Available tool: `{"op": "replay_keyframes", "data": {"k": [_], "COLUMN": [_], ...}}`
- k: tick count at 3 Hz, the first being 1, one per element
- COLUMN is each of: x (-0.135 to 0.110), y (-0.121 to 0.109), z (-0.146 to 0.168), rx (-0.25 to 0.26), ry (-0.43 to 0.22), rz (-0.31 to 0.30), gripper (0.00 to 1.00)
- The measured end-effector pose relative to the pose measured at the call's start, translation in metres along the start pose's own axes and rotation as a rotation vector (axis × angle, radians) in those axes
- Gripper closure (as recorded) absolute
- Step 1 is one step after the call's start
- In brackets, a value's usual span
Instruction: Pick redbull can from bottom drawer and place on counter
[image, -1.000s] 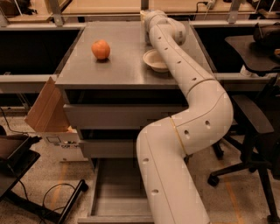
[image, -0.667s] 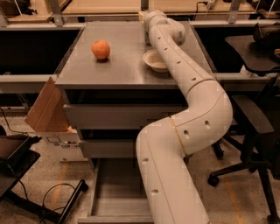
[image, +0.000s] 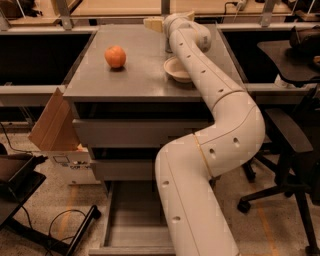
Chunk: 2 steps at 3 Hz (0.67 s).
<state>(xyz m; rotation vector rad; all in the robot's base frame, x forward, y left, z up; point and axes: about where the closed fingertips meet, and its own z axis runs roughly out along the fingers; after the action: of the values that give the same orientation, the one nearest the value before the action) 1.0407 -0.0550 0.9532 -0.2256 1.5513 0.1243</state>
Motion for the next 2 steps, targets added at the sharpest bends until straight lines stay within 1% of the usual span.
{"op": "replay_keyframes", "data": {"k": [1, 2], "x": [0.0, -0.022], "y": [0.0, -0.007], "z": [0.0, -0.017], "rx": [0.0, -0.044], "ry": [0.0, 0.022], "rz": [0.0, 0.003], "gripper": [0.0, 0.0]}}
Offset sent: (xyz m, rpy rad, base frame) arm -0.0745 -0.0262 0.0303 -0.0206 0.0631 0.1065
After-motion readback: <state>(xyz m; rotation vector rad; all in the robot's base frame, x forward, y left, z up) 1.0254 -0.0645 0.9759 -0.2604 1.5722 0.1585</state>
